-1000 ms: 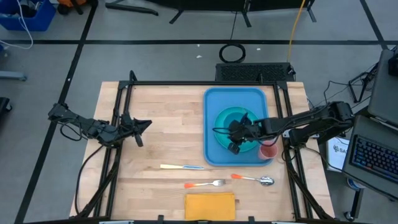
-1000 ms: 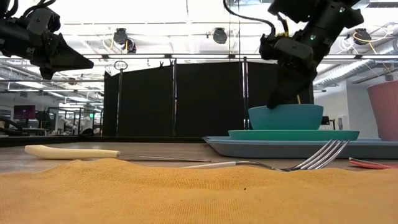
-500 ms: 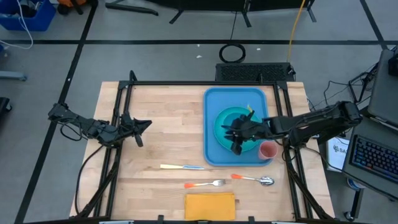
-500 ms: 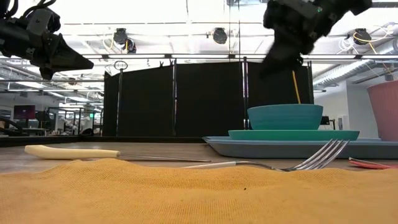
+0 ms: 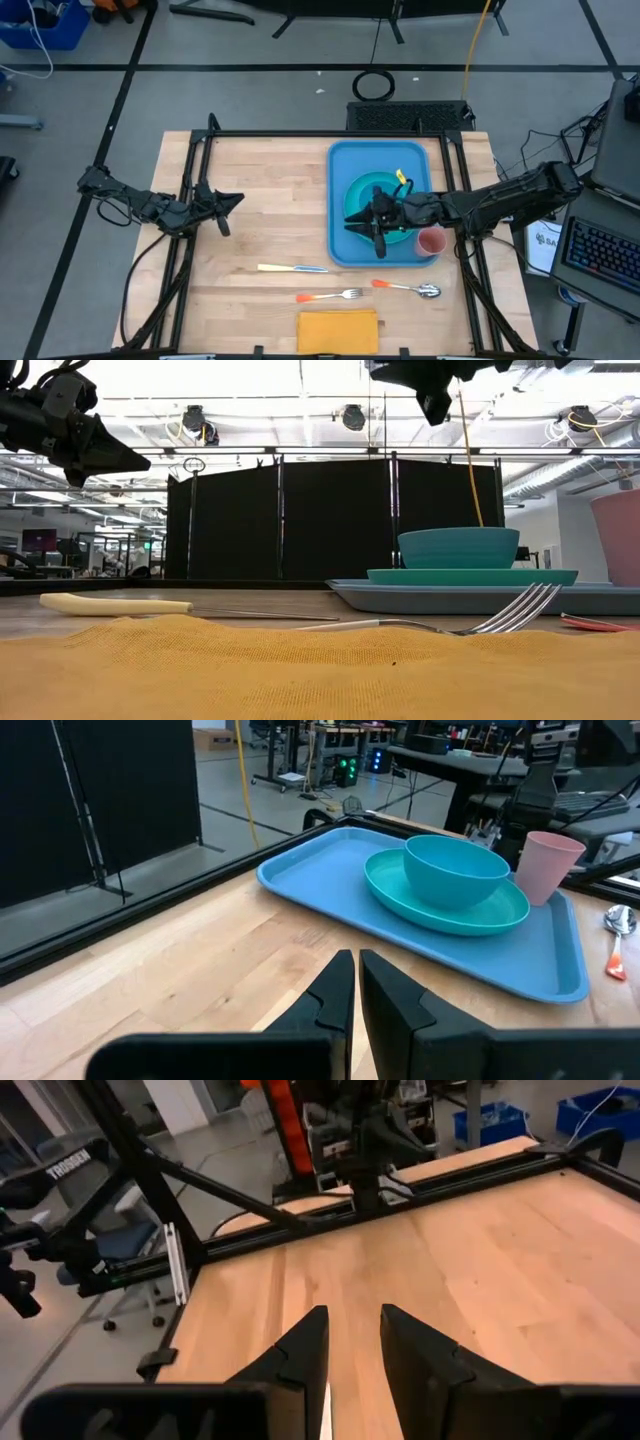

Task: Set up tray
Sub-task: Put the yellow table napkin to the left of the green plate on the blue serving tray

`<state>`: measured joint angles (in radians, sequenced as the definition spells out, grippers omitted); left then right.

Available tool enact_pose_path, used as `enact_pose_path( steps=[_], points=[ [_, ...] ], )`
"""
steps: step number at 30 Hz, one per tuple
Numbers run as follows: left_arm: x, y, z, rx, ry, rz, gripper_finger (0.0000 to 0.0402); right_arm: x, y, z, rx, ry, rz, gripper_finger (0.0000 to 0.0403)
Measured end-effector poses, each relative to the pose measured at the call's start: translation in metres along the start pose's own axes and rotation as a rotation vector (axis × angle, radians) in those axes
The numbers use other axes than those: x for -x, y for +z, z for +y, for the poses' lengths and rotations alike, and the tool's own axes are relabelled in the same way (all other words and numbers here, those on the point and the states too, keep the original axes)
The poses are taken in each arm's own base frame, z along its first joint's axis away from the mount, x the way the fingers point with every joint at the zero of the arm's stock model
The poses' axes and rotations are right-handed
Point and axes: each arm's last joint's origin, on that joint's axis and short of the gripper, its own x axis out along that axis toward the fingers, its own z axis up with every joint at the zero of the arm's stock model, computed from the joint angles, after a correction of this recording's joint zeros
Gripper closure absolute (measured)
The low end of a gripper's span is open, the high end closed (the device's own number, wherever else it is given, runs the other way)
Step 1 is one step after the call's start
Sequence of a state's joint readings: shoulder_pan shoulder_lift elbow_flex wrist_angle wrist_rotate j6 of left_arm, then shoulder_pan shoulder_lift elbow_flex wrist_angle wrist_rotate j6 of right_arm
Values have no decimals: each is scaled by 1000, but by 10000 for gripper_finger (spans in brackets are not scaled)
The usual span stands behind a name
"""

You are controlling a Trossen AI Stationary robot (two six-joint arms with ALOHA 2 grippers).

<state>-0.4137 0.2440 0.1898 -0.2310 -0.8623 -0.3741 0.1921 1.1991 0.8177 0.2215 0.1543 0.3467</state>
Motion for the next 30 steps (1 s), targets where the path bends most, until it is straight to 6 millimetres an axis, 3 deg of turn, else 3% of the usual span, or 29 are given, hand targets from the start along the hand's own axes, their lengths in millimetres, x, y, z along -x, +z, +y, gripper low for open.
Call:
enact_pose_path(
  steps=[15,30],
  points=[
    [0,0,0,-4,0,0,378,0,-4,-1,7,-14,39,316],
    [0,0,0,-3,0,0,378,-12,-15,-4,68,-32,89,316]
  ],
)
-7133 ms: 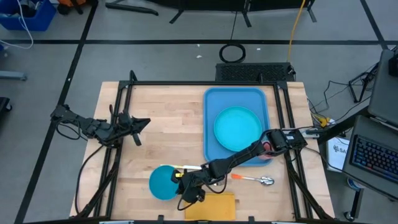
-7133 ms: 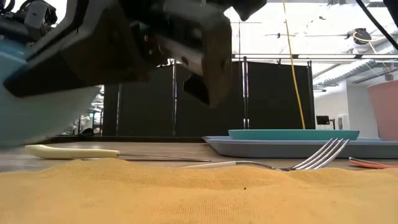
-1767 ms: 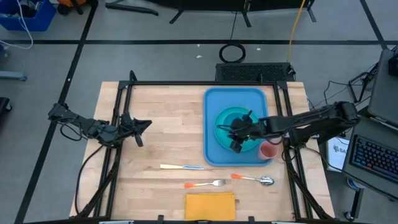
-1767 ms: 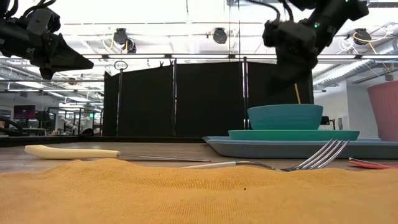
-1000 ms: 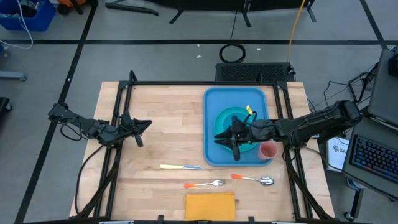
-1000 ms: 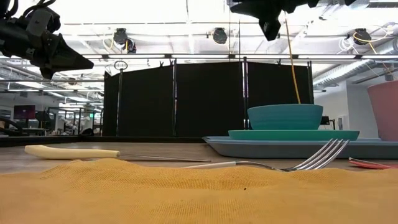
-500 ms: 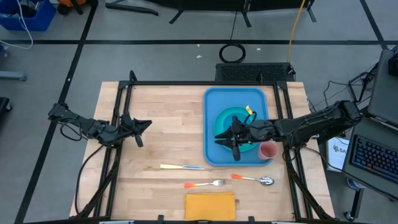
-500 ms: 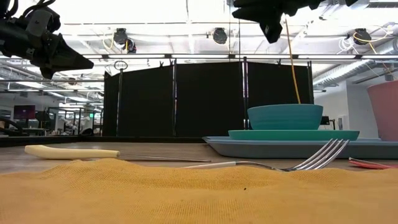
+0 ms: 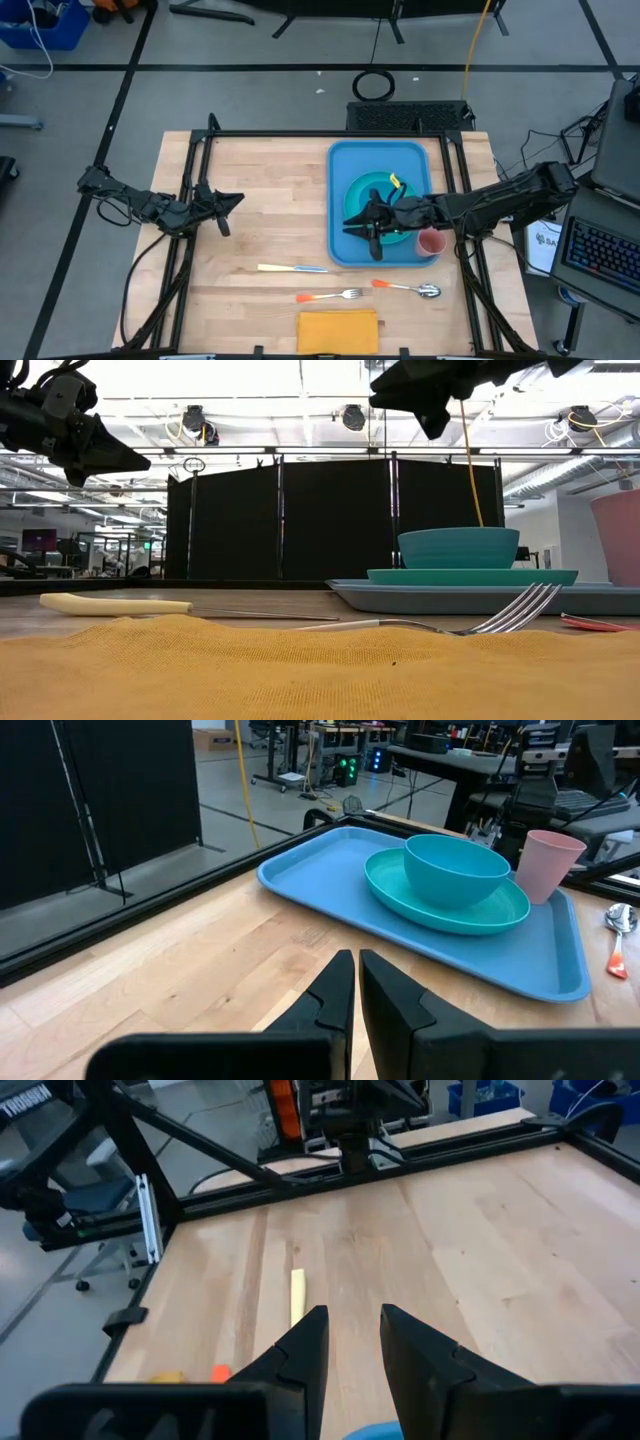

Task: Set up tray
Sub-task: Put the yellow table napkin to the left of the green plate on the blue serving tray

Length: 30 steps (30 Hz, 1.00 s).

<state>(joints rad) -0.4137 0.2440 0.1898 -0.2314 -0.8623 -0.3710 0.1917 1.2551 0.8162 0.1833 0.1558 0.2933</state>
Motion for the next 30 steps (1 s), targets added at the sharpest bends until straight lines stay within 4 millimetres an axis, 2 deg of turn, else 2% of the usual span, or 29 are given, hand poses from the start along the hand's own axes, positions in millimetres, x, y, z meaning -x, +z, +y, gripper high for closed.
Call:
enact_pose_path(
  steps=[12,23,30],
  points=[
    [0,0,0,0,0,0,378,-1,-1,-3,24,-8,-5,316],
    [0,0,0,0,0,0,378,-1,-21,-7,-6,1,-8,316],
    [0,0,0,-1,0,0,378,0,-25,0,153,31,-5,316]
  ],
)
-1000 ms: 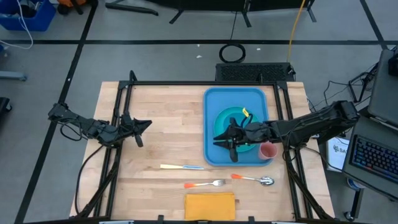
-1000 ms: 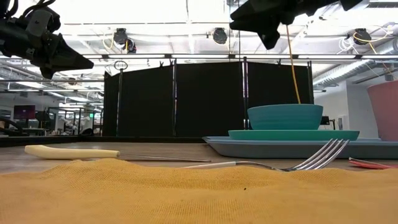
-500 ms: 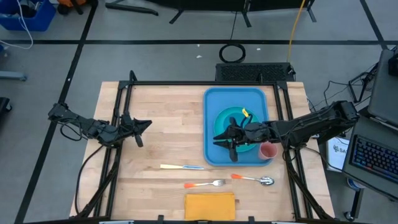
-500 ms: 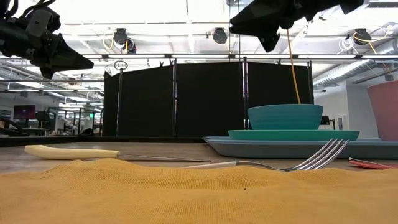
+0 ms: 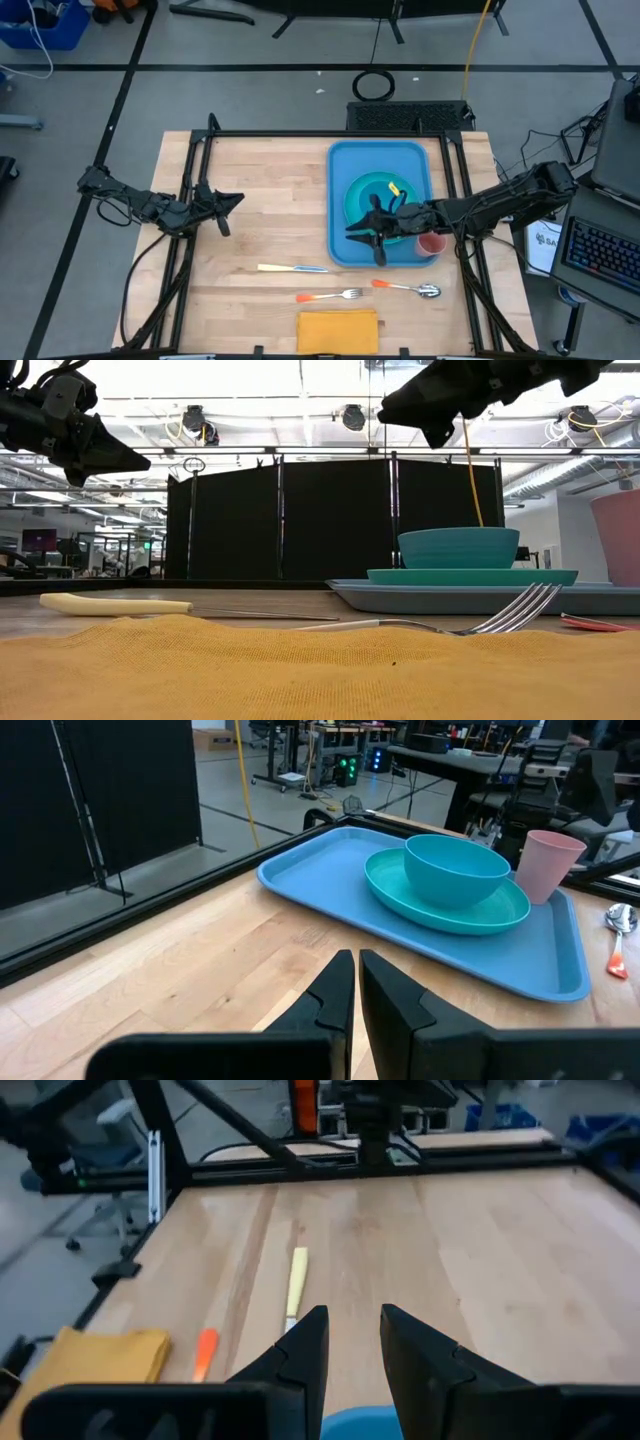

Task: Set up tray
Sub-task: Put the yellow table napkin to the left of the green plate on the blue serving tray

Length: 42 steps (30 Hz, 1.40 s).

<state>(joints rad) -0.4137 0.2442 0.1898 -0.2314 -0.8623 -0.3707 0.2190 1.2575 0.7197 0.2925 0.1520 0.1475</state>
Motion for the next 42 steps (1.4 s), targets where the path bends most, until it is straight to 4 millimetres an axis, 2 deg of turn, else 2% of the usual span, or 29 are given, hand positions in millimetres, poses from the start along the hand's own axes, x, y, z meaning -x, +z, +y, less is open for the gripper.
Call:
enact_pose_path(
  steps=[9,17,23,29,34,38,42],
  points=[
    [0,0,0,0,0,0,378,-2,-4,5,146,17,21,316],
    [0,0,0,0,0,0,378,-3,-4,12,188,9,27,316],
    [0,0,0,-1,0,1,378,-11,-1,29,259,-3,34,316],
    [0,0,0,0,-15,6,378,-23,-1,52,346,-117,178,316],
    [0,0,-1,-1,-22,9,378,-22,12,66,274,-147,276,316],
    [0,0,-1,-1,-22,10,378,-14,10,75,146,-168,374,316],
    [0,0,-1,-1,-23,10,378,-8,6,89,-20,-110,402,316]
  ],
)
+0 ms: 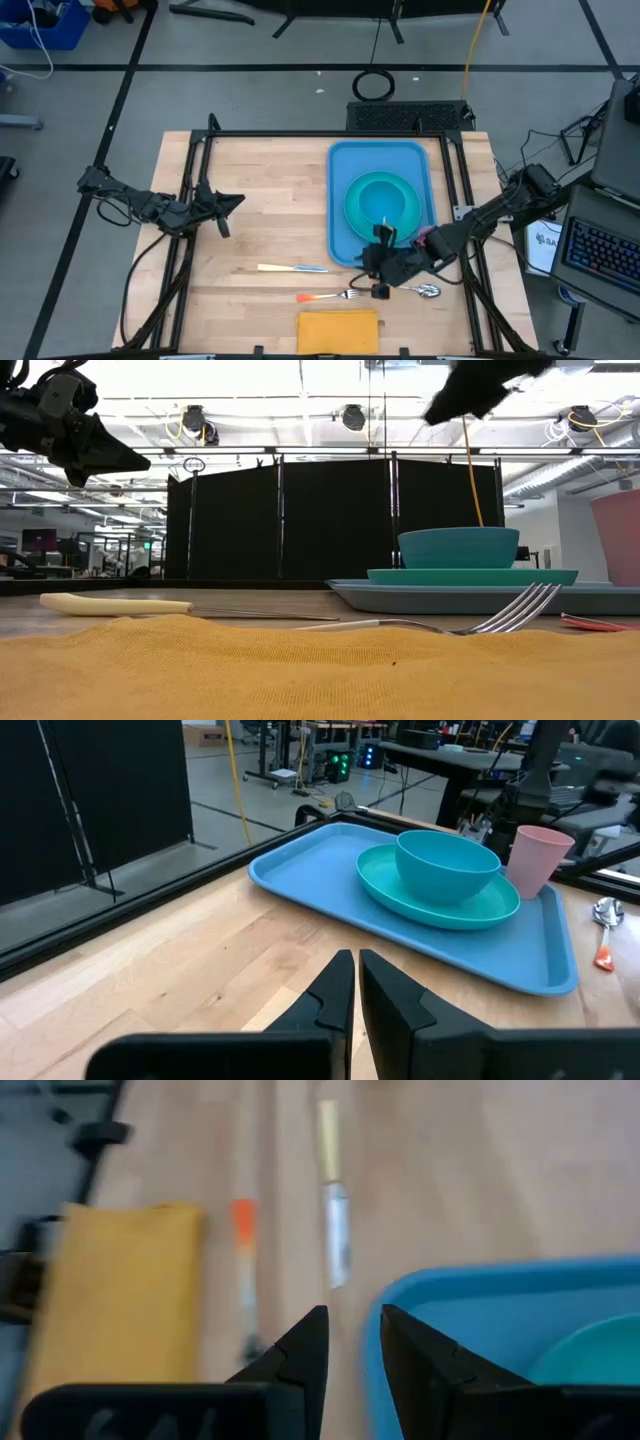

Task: Set up tray
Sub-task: Put the yellow table napkin to the left of the green plate on the blue serving tray

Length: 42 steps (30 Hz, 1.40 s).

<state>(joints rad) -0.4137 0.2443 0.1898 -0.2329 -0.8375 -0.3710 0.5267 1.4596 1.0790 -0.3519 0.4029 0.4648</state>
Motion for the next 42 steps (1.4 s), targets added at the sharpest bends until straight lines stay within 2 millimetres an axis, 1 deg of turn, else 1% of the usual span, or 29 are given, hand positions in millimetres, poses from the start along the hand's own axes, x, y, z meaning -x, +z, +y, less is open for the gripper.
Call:
enact_pose_path(
  steps=[2,4,9,13,19,26,33,42],
  points=[
    [0,0,0,0,0,0,378,0,-3,5,-54,29,14,316],
    [0,0,0,0,0,0,378,-5,-6,10,-102,58,42,316],
    [0,0,0,2,-1,-2,378,-27,-20,21,-200,148,173,316],
    [0,0,0,2,-1,-1,378,-40,-31,25,-206,161,261,316],
    [0,0,0,1,-1,-1,378,-41,-34,25,-211,178,306,316],
    [0,0,0,1,-1,-1,378,-41,-35,24,-199,171,317,316],
    [0,0,0,1,-1,-1,378,-39,-38,28,-199,171,326,316],
    [0,0,0,1,-1,-1,378,-44,-54,41,-199,165,375,316]
  ],
)
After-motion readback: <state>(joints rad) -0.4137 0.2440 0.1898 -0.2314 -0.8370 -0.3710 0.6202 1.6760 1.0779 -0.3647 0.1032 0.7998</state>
